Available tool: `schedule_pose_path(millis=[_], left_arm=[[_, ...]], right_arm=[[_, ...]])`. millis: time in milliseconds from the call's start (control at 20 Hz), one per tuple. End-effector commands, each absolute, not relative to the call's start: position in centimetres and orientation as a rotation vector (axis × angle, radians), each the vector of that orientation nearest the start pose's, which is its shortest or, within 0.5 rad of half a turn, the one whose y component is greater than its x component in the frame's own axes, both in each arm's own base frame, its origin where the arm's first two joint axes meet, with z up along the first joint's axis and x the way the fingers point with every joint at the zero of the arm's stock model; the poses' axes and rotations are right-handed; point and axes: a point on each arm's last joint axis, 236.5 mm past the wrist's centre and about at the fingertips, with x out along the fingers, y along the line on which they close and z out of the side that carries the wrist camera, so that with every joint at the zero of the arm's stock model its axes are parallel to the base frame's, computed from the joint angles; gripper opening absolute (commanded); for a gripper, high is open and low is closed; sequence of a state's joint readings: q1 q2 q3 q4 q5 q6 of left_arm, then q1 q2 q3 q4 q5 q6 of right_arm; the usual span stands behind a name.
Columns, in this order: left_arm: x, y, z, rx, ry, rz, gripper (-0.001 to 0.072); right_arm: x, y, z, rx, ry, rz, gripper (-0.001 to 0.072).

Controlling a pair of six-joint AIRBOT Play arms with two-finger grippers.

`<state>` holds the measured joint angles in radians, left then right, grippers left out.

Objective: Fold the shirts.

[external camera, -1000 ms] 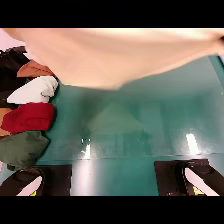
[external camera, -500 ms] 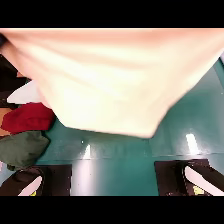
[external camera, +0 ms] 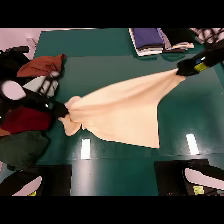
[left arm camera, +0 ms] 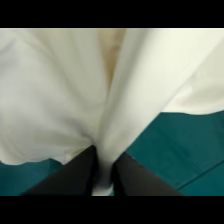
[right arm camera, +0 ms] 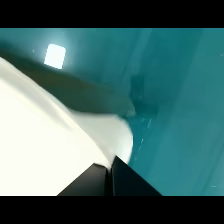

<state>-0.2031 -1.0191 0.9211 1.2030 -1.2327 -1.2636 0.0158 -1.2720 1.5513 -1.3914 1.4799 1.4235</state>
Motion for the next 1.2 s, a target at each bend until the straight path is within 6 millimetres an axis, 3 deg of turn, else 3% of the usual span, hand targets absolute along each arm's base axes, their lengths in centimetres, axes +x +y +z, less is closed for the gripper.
schedule_pose_path(millis=[0, 100, 200, 350, 450, 550, 750, 950, 1050, 1150], left_arm=[[24.1, -15.6, -1.2, -0.038, 1.407, -0.672, 0.0591], [24.0, -16.3, 0.0, -0.056, 1.407, -0.703, 0.0590], [25.6, -16.7, 3.2, -0.038, 1.346, -0.719, 0.0591], [30.1, -16.5, 9.5, 0.037, 1.144, -0.688, 0.0591], [33.8, -14.8, 11.1, 0.051, 1.027, -0.555, 0.0591], [35.7, -13.5, 9.3, 0.047, 1.045, -0.470, 0.0591], [37.6, -14.3, 1.6, -0.096, 1.242, -0.473, 0.0591], [40.4, -14.1, -5.0, -0.170, 1.305, -0.389, 0.0591], [39.9, -15.0, -6.6, -0.220, 1.359, -0.408, 0.0591], [39.3, -15.9, -6.9, -0.230, 1.375, -0.458, 0.0590]], right_arm=[[37.8, 6.0, 9.7, -0.023, 1.269, 0.275, 0.0014], [37.6, 6.3, 9.8, -0.028, 1.269, 0.283, 0.0015], [37.6, 6.3, 10.1, -0.028, 1.258, 0.284, 0.0015], [37.4, 6.3, 10.5, -0.029, 1.252, 0.284, 0.0015], [37.4, 6.3, 10.8, -0.030, 1.243, 0.284, 0.0015], [37.4, 6.3, 10.8, -0.030, 1.243, 0.284, 0.0015], [37.4, 6.3, 10.8, -0.029, 1.243, 0.285, 0.0015], [37.3, 6.5, 10.8, -0.025, 1.244, 0.290, 0.0015], [37.3, 6.5, 10.8, -0.026, 1.244, 0.291, 0.0015], [37.4, 6.5, 10.8, -0.025, 1.243, 0.291, 0.0015]])
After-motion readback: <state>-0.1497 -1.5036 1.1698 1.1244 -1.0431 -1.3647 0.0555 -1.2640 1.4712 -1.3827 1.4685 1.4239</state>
